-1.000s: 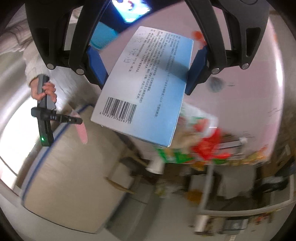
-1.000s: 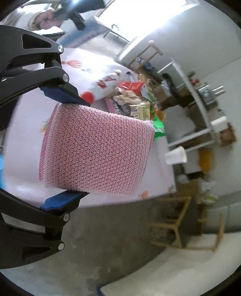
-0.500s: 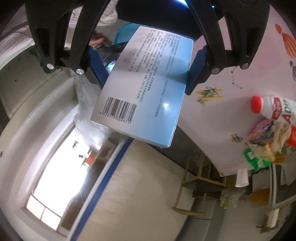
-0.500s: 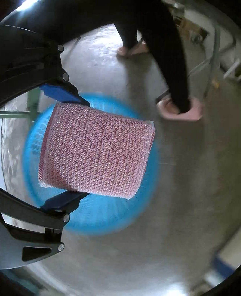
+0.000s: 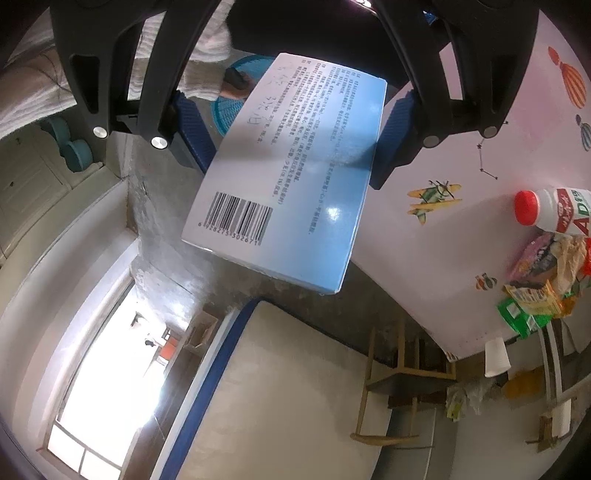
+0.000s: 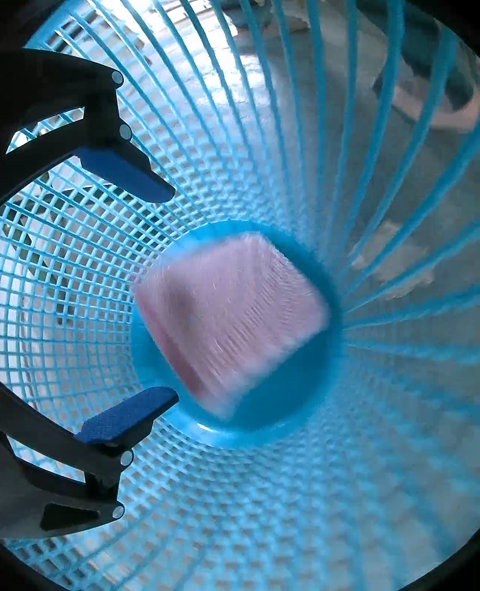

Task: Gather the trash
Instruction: 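Drop the pink sponge into the blue basket with the right gripper while the left carries the carton, then open the left gripper over the blue basket to drop the carton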

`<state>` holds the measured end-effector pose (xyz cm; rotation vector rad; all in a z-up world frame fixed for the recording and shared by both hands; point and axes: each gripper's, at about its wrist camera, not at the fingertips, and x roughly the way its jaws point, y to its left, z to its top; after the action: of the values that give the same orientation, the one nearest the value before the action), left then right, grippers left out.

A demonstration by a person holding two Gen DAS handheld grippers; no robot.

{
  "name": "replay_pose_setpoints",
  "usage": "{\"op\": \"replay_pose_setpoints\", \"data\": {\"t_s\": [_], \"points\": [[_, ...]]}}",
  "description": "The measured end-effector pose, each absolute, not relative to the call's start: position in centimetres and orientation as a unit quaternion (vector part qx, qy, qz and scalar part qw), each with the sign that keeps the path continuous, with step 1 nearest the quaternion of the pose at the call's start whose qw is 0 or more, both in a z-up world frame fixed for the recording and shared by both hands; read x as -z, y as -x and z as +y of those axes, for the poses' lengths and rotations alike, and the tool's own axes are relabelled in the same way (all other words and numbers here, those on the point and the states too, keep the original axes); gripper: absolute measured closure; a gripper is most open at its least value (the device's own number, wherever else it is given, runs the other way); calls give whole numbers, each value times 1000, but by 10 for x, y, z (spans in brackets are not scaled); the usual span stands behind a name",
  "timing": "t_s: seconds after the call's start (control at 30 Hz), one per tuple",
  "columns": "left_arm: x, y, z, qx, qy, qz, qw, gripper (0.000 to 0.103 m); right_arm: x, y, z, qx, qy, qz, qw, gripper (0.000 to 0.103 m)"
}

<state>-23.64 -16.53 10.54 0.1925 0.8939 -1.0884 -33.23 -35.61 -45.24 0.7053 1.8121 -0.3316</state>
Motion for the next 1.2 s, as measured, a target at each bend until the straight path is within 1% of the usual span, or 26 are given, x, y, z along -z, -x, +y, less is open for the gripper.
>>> {"op": "replay_pose_setpoints", "data": {"t_s": [0.03, 0.1, 0.2, 0.3, 0.4, 0.47, 0.6, 0.67, 0.73, 0.83, 0.9, 0.97, 1.03, 1.13, 1.2], "points": [[-104, 235, -167, 501, -88, 414, 755, 27, 456, 333, -358, 149, -294, 777, 537, 6], [-102, 236, -172, 507, -92, 420, 747, 27, 450, 336, -361, 158, -287, 774, 542, 6], [-94, 239, -185, 520, -105, 431, 730, 27, 414, 341, -366, 171, -264, 752, 579, 6], [-78, 246, -205, 534, -122, 455, 702, 27, 365, 351, -371, 176, -267, 719, 617, 6], [-53, 252, -228, 539, -142, 485, 675, 27, 295, 378, -388, 215, -268, 665, 663, 6], [-25, 261, -251, 537, -170, 518, 644, 27, 260, 418, -408, 259, -271, 631, 679, 6], [36, 283, -294, 530, -232, 557, 596, 27, 199, 472, -447, 300, -360, 533, 705, 6], [70, 293, -314, 522, -272, 572, 571, 26, 179, 494, -461, 322, -381, 496, 711, 6], [106, 302, -330, 498, -313, 589, 554, 26, 161, 508, -470, 332, -388, 474, 717, 6], [168, 315, -354, 461, -378, 622, 508, 26, 155, 527, -473, 335, -388, 460, 725, 6], [182, 313, -359, 439, -393, 624, 512, 26, 155, 530, -470, 338, -386, 461, 724, 6], [172, 313, -354, 446, -374, 623, 523, 26, 156, 533, -465, 330, -399, 460, 721, 6], [144, 309, -349, 467, -354, 607, 537, 26, 150, 534, -459, 324, -401, 457, 725, 6], [82, 310, -341, 506, -325, 567, 563, 26, 129, 527, -453, 323, -372, 457, 740, 6], [34, 303, -324, 536, -282, 545, 580, 26, 111, 517, -449, 315, -353, 452, 756, 6]]}}
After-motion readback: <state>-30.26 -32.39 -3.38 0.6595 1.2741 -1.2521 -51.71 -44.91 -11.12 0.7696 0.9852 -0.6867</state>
